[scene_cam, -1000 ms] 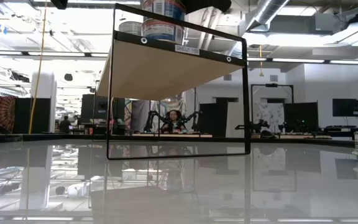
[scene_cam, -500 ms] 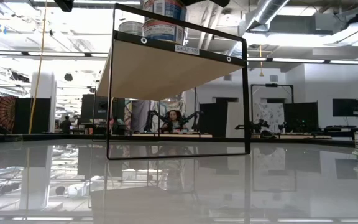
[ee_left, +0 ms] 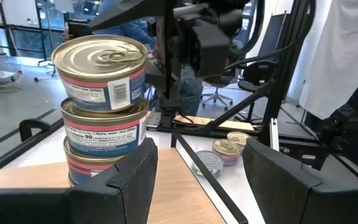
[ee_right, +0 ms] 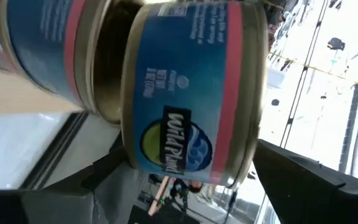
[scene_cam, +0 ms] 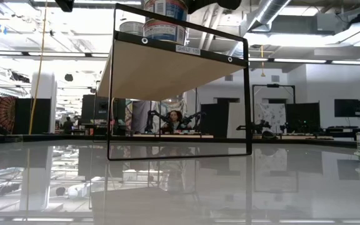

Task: Stack canned seafood by type on shelf
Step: Stack the blue tuna can on top of the other blue tuna can on the shelf

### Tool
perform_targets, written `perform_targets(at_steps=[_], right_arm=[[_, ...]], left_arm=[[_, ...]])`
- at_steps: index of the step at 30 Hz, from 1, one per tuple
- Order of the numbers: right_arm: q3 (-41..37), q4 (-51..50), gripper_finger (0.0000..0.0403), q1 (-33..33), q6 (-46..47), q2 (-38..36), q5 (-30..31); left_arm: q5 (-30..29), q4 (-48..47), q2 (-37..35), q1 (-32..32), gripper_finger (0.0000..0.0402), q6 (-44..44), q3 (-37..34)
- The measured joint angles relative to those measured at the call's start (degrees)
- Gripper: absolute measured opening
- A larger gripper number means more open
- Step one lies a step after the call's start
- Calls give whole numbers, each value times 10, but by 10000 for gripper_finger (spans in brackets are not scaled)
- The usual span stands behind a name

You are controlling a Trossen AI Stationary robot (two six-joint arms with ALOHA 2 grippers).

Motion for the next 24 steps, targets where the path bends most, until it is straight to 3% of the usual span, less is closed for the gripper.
perform_targets(at_steps=[19, 24], right_arm=[[0, -9, 333, 7, 19, 0, 1], [0, -35, 333, 12, 64, 0, -4]], left_arm=[[6, 16, 0, 0, 226, 3, 0], [10, 18, 0, 0, 226, 4, 0]])
